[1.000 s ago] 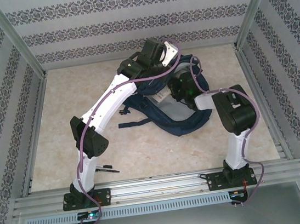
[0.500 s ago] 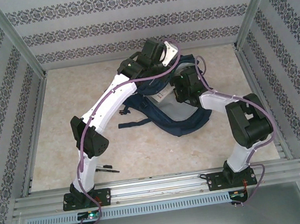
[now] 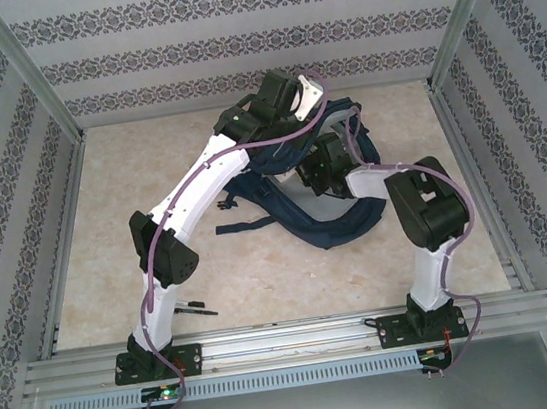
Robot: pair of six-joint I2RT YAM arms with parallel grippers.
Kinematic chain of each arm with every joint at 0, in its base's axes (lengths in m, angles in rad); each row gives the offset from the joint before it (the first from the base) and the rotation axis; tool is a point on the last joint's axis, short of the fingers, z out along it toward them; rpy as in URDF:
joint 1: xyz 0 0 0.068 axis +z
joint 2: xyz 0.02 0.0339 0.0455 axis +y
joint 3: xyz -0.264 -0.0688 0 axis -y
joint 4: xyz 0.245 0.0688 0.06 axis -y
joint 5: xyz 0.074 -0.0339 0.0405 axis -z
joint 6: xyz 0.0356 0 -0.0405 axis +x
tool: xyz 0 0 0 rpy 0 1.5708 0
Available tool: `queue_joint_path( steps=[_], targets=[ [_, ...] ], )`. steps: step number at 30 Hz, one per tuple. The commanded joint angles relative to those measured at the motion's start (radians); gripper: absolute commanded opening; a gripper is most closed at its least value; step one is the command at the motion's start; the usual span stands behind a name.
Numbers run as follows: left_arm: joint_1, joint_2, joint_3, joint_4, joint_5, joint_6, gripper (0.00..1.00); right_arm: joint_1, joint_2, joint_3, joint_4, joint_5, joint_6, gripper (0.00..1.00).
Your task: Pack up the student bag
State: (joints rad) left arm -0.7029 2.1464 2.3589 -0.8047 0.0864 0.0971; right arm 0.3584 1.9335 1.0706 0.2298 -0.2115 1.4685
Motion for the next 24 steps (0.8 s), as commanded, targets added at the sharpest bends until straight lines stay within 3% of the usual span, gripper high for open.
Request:
queue_joint_path(
  steps=[1,6,7,9,11,14,20,24],
  targets=[
    [0.005,-0.019,0.063,0.084,0.061,-0.028,0.00,0.016,0.076,0.098,0.079,0.060,0.039,0.00],
    [0.005,-0.017,0.061,0.073,0.070,-0.029,0.00,0.024,0.188,0.222,0.122,0.063,0.106,0.00],
    [0.006,-0.016,0.062,0.068,0.063,-0.023,0.00,0.025,0.195,0.231,0.128,0.054,0.116,0.03],
    [0.009,-0.011,0.058,0.055,0.043,-0.012,0.00,0.027,0.173,0.218,0.121,0.042,0.127,0.18],
    [0.019,-0.003,0.050,0.046,0.023,-0.006,0.00,0.027,0.114,0.172,0.069,0.054,0.134,0.34],
    [0.042,0.015,0.027,0.045,0.016,-0.019,0.00,0.023,0.014,0.084,-0.006,0.063,0.143,0.43],
    [0.082,0.054,0.000,0.040,0.020,-0.045,0.00,0.014,-0.177,-0.065,-0.069,-0.004,0.093,0.47],
    [0.092,0.055,-0.038,0.030,0.089,-0.032,0.00,0.018,-0.373,-0.213,-0.100,-0.064,0.042,0.47]
  ],
)
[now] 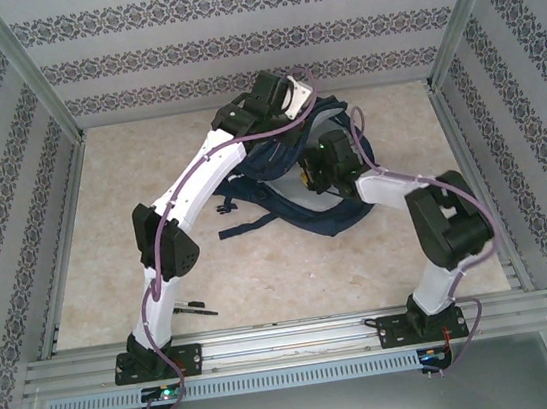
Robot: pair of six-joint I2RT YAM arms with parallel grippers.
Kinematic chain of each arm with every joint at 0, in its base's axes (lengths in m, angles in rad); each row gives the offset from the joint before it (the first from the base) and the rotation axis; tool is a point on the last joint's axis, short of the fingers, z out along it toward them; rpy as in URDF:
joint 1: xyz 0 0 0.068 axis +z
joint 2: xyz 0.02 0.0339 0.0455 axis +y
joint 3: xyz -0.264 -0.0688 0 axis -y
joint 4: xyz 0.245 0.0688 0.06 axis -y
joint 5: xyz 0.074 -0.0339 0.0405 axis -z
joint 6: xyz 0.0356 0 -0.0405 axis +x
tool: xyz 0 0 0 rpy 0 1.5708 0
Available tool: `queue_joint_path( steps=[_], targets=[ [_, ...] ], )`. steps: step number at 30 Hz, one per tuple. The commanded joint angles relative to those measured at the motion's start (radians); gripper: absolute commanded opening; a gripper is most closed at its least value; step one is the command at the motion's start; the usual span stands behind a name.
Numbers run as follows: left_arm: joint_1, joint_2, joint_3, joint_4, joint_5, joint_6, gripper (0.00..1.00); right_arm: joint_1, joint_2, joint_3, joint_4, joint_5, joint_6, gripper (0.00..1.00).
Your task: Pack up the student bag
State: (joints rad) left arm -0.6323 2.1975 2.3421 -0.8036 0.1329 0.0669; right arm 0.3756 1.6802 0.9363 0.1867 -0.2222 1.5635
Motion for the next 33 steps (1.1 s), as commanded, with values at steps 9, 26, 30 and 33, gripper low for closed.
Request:
queue_joint_path(
  steps=[9,26,30,33],
  targets=[
    [0.073,-0.059,-0.104,-0.168,0.283,-0.153,0.43,0.002,-0.694,-0.261,-0.655,-0.007,-0.638,0.47],
    [0.493,-0.923,-1.234,-0.175,0.238,-0.609,0.59,0.782,-0.144,0.161,-0.590,-0.096,-1.527,0.49],
    [0.597,-1.009,-1.375,-0.245,0.066,-0.721,0.58,0.854,0.116,0.358,-0.540,-0.125,-1.648,0.49],
    [0.626,-1.021,-1.430,-0.265,-0.039,-0.805,0.57,0.877,0.240,0.436,-0.476,-0.167,-1.676,0.49]
  ],
)
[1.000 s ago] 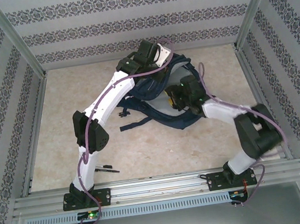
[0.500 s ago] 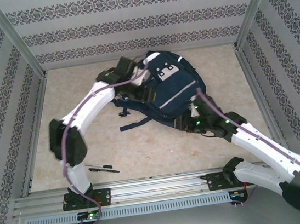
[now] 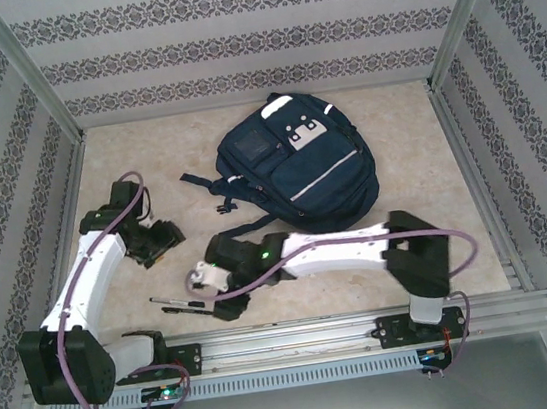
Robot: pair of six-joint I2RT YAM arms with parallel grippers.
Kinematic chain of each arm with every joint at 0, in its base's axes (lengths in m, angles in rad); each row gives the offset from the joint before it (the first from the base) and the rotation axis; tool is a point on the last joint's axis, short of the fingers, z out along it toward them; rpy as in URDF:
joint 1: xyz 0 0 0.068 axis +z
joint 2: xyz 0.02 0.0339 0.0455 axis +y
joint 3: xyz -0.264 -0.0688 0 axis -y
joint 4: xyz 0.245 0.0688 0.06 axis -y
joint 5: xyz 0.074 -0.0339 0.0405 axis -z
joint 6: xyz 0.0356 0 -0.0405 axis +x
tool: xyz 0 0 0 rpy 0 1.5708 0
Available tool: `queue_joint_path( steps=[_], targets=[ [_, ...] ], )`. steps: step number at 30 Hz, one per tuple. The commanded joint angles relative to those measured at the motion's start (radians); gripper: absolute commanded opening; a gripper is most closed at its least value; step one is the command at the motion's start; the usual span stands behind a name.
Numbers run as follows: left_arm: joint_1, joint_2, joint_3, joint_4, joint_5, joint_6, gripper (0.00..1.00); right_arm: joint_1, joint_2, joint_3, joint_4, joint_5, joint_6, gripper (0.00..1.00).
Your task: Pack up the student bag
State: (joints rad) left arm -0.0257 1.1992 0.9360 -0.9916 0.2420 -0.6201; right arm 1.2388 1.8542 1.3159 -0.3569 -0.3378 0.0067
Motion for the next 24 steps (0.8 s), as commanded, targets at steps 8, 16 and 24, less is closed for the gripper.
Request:
queue_joint_path(
  steps=[8,16,24],
  targets=[
    [0.080,-0.027,-0.117,-0.033,-0.189,-0.187,0.56,0.035,0.188,0.025,0.253,-0.044,-0.181,0.46],
    [0.116,-0.020,-0.227,0.077,-0.142,-0.231,0.55,0.040,0.253,-0.004,0.345,0.051,-0.217,0.43],
    [0.121,-0.019,-0.243,0.106,-0.139,-0.228,0.55,0.019,0.285,-0.059,0.397,0.097,-0.210,0.33]
  ],
)
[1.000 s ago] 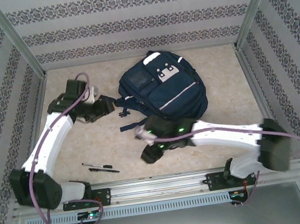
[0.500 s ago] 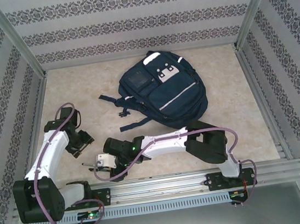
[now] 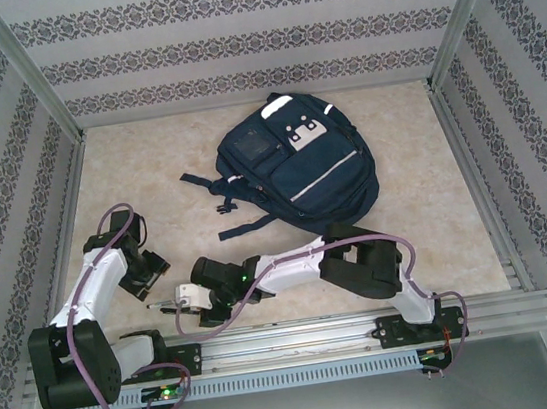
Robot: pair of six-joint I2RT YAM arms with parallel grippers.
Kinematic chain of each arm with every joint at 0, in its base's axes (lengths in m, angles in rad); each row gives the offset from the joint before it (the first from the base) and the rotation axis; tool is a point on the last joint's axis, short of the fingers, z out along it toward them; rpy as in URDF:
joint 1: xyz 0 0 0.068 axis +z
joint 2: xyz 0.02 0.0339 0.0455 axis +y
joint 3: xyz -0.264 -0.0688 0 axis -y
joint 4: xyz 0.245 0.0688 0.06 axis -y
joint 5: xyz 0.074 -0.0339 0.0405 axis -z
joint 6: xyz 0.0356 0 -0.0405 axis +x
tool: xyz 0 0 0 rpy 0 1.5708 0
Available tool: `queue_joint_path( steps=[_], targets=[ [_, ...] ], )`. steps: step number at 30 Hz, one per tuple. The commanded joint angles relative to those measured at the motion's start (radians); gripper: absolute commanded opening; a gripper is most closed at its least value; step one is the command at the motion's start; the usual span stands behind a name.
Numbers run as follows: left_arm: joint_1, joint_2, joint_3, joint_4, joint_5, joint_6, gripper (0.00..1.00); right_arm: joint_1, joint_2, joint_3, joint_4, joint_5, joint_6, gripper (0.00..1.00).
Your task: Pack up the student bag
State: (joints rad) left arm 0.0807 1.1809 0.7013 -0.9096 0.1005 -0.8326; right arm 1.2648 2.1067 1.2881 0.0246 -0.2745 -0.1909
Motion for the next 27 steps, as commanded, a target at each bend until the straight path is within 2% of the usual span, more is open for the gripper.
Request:
queue_joint_path(
  steps=[1,7,13,17,21,27],
  targets=[
    [0.016,-0.001,-0.009,0.025,0.005,-0.012,0.55,-0.007,0.037,-0.038,0.014,0.037,-0.015,0.32],
    [0.019,-0.003,-0.009,0.030,0.003,-0.001,0.55,-0.007,0.030,-0.052,-0.006,0.097,-0.031,0.26],
    [0.023,-0.007,0.006,0.026,0.018,0.013,0.56,0.033,0.037,0.045,-0.228,0.239,-0.150,0.19],
    [0.024,-0.010,0.028,0.018,0.033,0.034,0.56,0.033,-0.018,0.005,-0.310,0.273,-0.173,0.14],
    [0.024,-0.008,0.035,0.036,0.097,0.066,0.56,0.014,-0.080,-0.052,-0.409,0.344,-0.207,0.11],
    [0.024,-0.018,0.045,0.055,0.191,0.087,0.56,-0.030,-0.180,-0.103,-0.634,0.260,-0.251,0.13]
  ],
)
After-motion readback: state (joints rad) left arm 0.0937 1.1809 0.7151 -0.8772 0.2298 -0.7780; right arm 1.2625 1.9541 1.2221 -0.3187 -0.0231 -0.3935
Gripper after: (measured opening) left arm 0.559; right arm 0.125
